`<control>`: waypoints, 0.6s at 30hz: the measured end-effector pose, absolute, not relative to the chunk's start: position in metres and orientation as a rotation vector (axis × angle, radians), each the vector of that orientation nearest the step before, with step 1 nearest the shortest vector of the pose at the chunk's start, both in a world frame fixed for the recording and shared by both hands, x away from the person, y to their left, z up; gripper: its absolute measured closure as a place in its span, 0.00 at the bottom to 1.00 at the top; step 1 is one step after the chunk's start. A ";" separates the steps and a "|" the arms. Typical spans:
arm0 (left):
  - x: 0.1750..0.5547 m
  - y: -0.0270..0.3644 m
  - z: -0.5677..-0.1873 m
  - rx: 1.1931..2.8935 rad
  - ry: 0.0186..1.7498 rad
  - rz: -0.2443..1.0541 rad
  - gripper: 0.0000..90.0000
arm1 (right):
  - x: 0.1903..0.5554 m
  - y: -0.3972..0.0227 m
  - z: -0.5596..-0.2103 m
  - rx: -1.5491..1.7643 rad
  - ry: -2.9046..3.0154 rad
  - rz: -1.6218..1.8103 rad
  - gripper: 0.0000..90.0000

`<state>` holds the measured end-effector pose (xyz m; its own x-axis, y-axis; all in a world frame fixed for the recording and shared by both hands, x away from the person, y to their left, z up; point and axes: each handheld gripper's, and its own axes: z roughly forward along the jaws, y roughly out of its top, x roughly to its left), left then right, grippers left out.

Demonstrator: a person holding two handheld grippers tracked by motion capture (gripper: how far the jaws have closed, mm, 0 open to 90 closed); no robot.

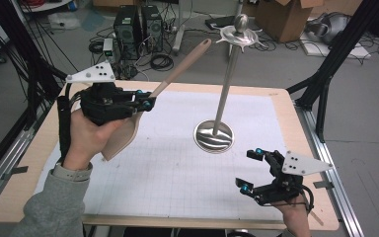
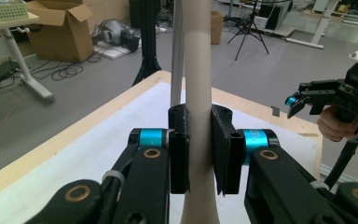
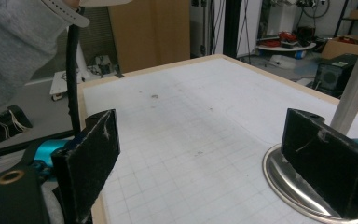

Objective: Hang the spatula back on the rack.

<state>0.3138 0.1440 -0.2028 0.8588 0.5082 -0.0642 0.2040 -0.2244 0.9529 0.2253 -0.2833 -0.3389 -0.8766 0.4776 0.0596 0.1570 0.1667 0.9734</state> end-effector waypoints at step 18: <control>0.320 0.136 -0.202 1.814 0.543 0.299 0.87 | 0.223 -0.286 -0.338 0.604 2.188 1.781 0.12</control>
<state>0.3201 0.1358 -0.2022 0.8600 0.5057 -0.0687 0.2124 -0.2322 0.9492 0.2231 -0.2856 -0.3381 -0.8812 0.4687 0.0623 0.1561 0.1640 0.9740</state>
